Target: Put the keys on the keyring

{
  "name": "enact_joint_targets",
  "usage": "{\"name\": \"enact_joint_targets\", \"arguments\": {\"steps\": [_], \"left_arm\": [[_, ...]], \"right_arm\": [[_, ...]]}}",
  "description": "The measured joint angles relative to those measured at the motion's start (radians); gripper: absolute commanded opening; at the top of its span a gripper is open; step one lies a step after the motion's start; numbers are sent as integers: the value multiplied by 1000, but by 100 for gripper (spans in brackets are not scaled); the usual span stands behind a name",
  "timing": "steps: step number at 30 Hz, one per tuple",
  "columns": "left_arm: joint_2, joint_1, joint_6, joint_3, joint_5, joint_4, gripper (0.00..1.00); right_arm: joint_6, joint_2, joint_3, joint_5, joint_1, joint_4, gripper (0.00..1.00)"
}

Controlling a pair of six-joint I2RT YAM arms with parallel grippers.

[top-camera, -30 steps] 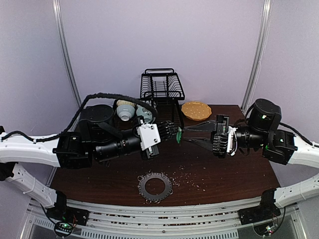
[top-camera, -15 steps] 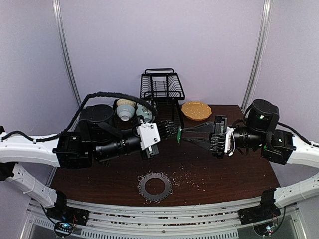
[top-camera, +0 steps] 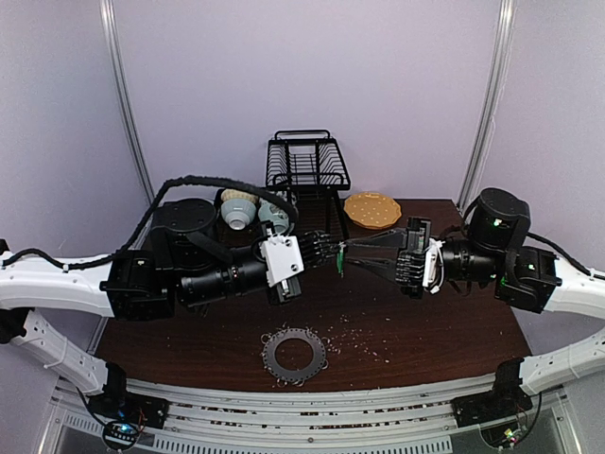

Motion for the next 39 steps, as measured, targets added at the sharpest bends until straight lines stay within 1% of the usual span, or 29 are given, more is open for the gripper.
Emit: {"name": "enact_joint_targets", "arguments": {"steps": [11, 17, 21, 27, 35, 39], "left_arm": [[0, 0, -17, 0, -3, 1, 0], [0, 0, -88, -5, -23, 37, 0], [-2, 0, -139, -13, -22, 63, 0], [-2, 1, -195, -16, -16, 90, 0], [-2, 1, -217, -24, -12, 98, 0], [-2, 1, -220, -27, -9, 109, 0]], "right_arm": [[18, 0, 0, 14, 0, 3, 19], [80, -15, -31, 30, -19, 58, 14], [125, -27, -68, 33, -24, 103, 13], [177, -26, -93, 45, -25, 162, 15], [286, -26, -105, 64, -25, 267, 14], [312, -23, -107, 63, -25, 301, 20]]}}
